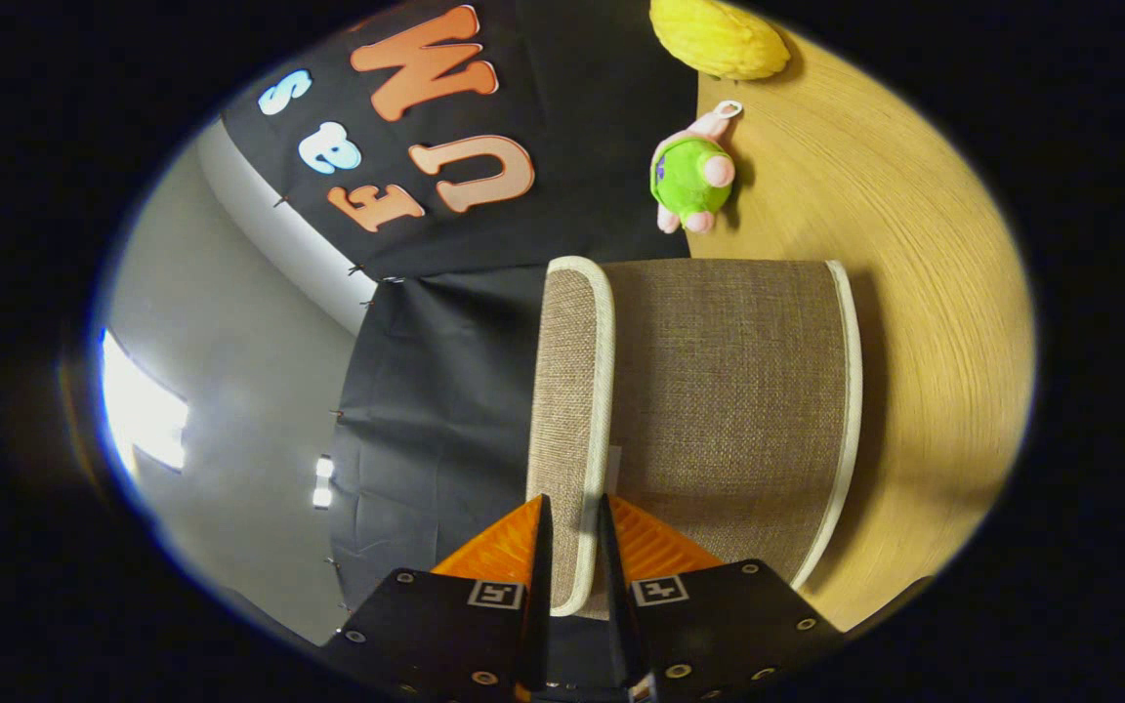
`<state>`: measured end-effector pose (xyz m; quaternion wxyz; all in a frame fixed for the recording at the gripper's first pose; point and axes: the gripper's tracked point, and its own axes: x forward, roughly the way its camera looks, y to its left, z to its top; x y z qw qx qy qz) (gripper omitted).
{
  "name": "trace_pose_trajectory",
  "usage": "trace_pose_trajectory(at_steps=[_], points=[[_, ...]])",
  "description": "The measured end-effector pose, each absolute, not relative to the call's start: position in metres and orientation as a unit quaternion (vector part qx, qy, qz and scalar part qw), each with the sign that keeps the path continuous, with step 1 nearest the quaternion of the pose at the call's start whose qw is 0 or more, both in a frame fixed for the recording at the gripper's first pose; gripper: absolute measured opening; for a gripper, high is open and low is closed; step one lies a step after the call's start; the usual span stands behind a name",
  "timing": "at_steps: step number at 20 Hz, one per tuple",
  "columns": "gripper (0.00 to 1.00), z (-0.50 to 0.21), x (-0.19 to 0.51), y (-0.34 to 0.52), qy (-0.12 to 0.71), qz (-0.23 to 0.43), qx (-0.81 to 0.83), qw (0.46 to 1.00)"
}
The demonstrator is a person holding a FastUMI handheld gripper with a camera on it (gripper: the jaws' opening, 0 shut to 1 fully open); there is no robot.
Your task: Open the storage box then place both shoes into the box .Put the left shoe in first, then the right shoe, with the right side of both shoes facing outward in a uniform manner.
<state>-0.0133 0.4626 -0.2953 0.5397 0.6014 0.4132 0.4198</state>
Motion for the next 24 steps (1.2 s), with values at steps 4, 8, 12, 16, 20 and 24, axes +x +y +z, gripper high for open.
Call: trace_pose_trajectory(at_steps=[4, 8, 12, 16, 20, 24], points=[[0.04, -0.275, -0.007, 0.47, 0.369, 0.421, 0.612, 0.559], [0.0, -0.253, -0.002, 0.48, 0.339, 0.441, 0.602, 0.572], [0.01, -0.24, 0.002, 0.496, 0.344, 0.446, 0.593, 0.575], [0.0, -0.201, 0.012, 0.498, 0.312, 0.457, 0.602, 0.576], [0.0, -0.175, 0.018, 0.519, 0.311, 0.469, 0.565, 0.604], [0.0, -0.135, 0.022, 0.55, 0.306, 0.482, 0.535, 0.623]])
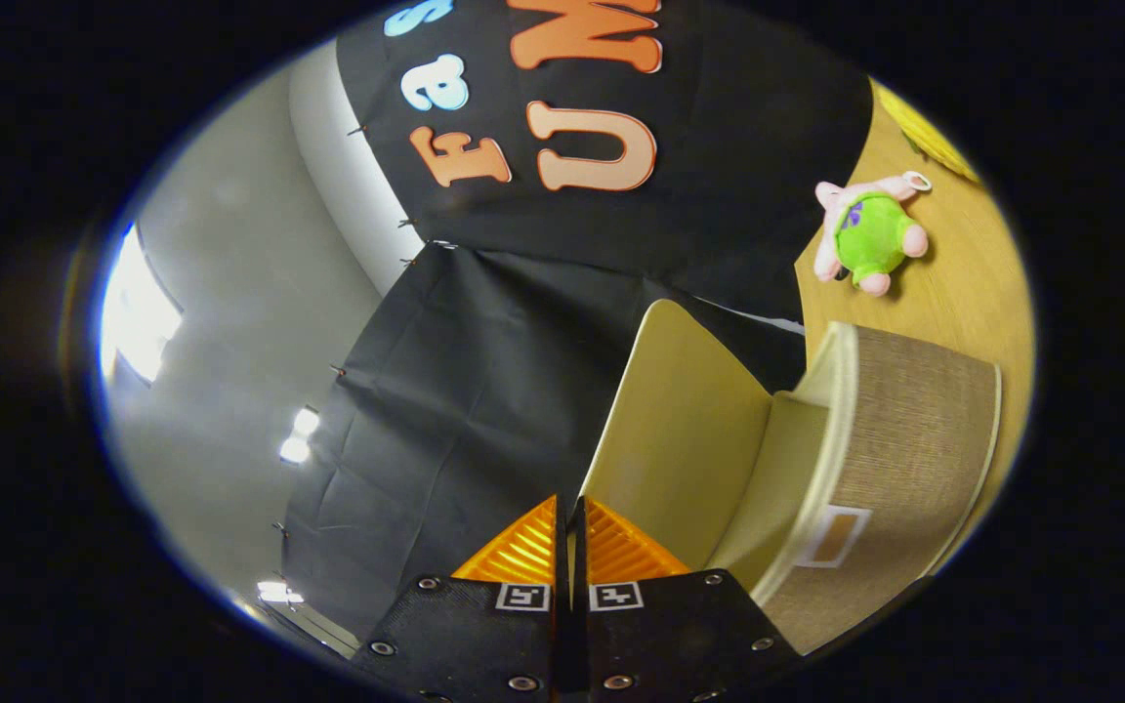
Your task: Open the storage box then place both shoes into the box .Put the left shoe in first, then the right shoe, with the right side of both shoes facing outward in a uniform manner.
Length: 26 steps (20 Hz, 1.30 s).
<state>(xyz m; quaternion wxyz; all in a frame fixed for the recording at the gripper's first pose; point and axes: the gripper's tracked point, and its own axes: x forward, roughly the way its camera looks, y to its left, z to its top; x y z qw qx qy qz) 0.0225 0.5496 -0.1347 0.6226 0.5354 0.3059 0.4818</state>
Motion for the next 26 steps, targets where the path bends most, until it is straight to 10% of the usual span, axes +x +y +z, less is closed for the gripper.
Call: trace_pose_trajectory(at_steps=[7, 12, 13, 26], points=[[0.03, -0.134, 0.049, 0.621, 0.317, 0.406, 0.47, 0.717], [0.92, -0.154, 0.042, 0.624, 0.291, 0.409, 0.36, 0.786], [0.96, -0.159, 0.042, 0.617, 0.289, 0.405, 0.355, 0.792], [0.98, -0.192, 0.049, 0.404, 0.189, 0.307, 0.232, 0.903]])
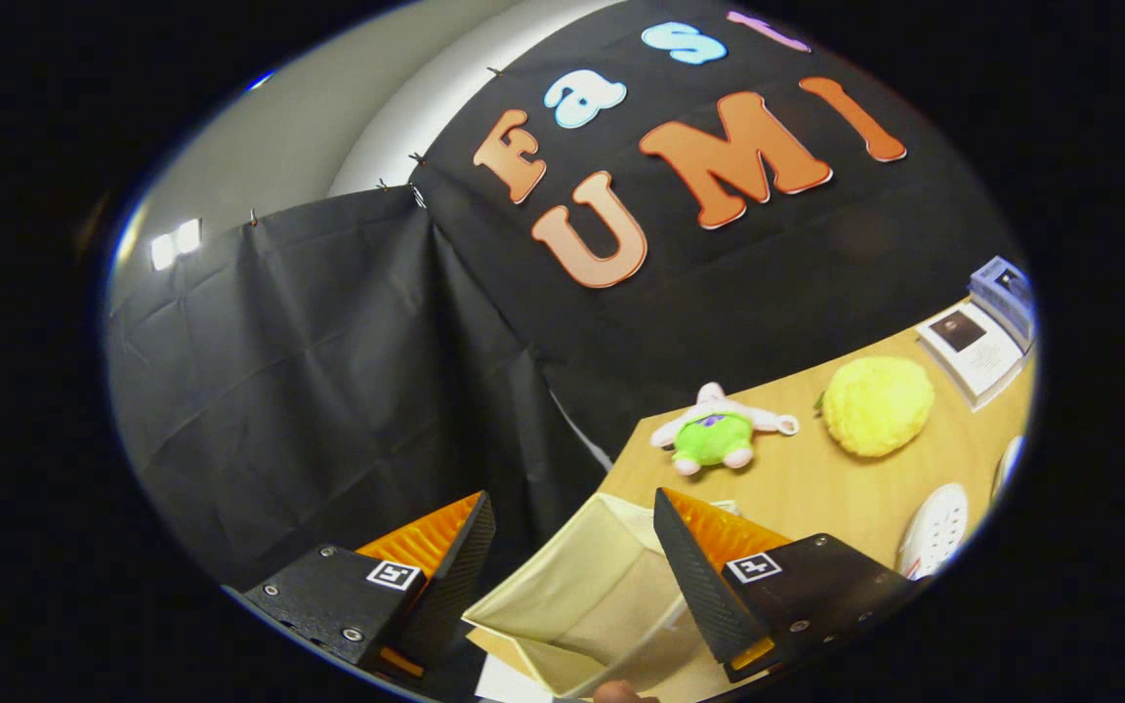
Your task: Open the storage box then place both shoes into the box .Put the left shoe in first, then the right shoe, with the right side of both shoes facing outward in a uniform manner.
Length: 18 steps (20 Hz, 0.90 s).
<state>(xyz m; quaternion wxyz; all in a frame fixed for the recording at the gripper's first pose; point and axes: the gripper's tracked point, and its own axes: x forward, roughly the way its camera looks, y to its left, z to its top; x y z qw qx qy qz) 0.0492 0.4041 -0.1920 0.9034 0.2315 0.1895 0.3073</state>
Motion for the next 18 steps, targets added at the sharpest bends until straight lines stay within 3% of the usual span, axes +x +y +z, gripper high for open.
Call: trace_pose_trajectory(at_steps=[7, 18], points=[[0.98, -0.25, 0.059, 0.275, 0.167, 0.207, 0.143, 0.953], [0.99, -0.368, 0.058, 0.155, 0.23, 0.076, 0.031, 0.97]])
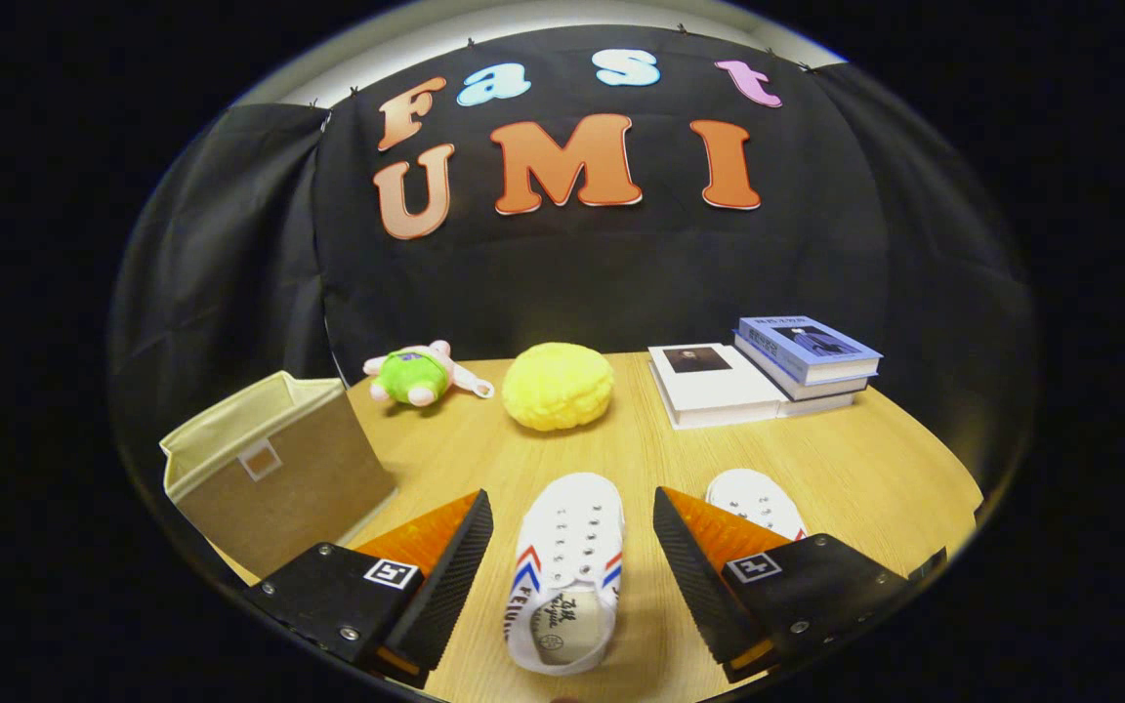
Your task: Open the storage box then place both shoes into the box .Put the left shoe in first, then the right shoe, with the right side of both shoes facing outward in a uniform manner.
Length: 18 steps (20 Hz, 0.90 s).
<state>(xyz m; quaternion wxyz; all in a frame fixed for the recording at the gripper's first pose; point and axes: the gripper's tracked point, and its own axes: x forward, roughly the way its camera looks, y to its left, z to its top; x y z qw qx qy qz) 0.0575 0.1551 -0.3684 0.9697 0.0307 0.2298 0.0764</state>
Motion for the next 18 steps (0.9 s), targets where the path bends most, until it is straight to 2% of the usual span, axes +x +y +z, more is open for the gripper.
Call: trace_pose_trajectory(at_steps=[3, 6, 10, 14, 16, 17, 18], points=[[0.96, -0.405, 0.055, 0.142, 0.272, 0.059, 0.026, 0.96], [0.81, -0.429, 0.051, 0.14, 0.306, 0.052, 0.029, 0.95], [0.68, -0.45, 0.055, 0.145, 0.345, 0.061, 0.036, 0.936], [0.6, -0.454, 0.053, 0.149, 0.357, 0.072, 0.016, 0.931], [0.59, -0.45, 0.053, 0.151, 0.346, 0.08, 0.007, 0.935], [0.54, -0.448, 0.049, 0.155, 0.342, 0.089, 0.004, 0.935], [0.35, -0.448, 0.054, 0.157, 0.336, 0.093, 0.005, 0.937]])
